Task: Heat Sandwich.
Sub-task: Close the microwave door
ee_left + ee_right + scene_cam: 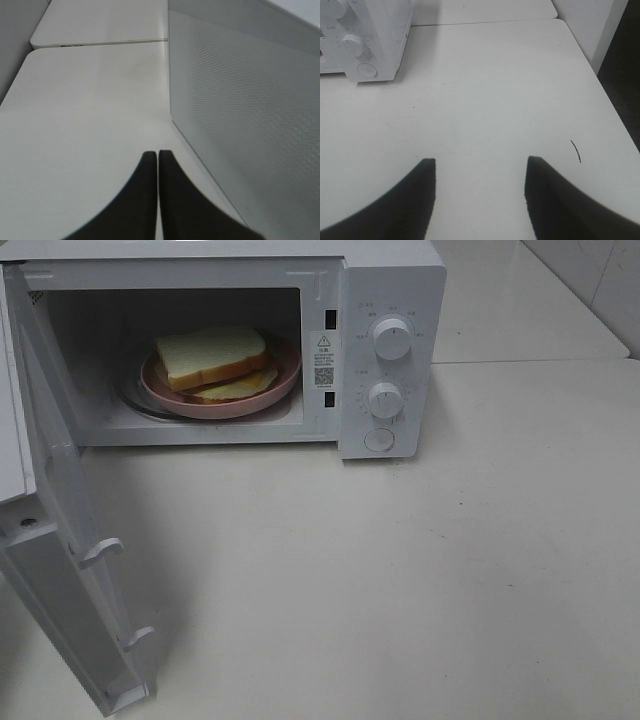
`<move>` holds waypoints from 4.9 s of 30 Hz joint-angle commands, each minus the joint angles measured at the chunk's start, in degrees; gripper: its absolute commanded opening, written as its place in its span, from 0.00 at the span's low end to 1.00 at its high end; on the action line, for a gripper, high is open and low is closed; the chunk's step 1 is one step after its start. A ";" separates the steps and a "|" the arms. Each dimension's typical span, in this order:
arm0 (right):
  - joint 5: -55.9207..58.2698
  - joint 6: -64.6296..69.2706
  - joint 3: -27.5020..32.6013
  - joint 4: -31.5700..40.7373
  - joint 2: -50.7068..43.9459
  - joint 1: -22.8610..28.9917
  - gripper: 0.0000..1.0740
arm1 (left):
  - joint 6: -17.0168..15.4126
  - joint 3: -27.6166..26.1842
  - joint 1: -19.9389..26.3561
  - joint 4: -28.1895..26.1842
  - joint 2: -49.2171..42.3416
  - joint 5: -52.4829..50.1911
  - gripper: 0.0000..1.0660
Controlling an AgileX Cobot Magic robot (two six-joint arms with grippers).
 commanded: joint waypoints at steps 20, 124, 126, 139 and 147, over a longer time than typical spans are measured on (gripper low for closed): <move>-0.46 -0.40 0.34 -0.29 -1.32 -0.17 0.50 | 2.64 0.92 -11.80 1.32 18.39 -25.15 0.00; -0.46 -0.40 0.34 -0.29 -1.32 -0.17 0.50 | 107.95 -35.98 -38.56 -46.75 60.68 -52.54 0.00; -0.46 -0.40 0.34 -0.29 -1.32 -0.17 0.50 | 107.95 -35.98 -38.04 -46.58 60.73 -53.29 0.00; -0.46 -0.40 0.34 -0.29 -1.32 -0.17 0.50 | 107.83 -35.98 -37.24 -46.41 60.73 -53.46 0.00; -0.46 -0.40 0.34 -0.29 -1.32 -0.17 0.50 | 107.83 -35.98 -37.24 -46.41 60.73 -53.46 0.00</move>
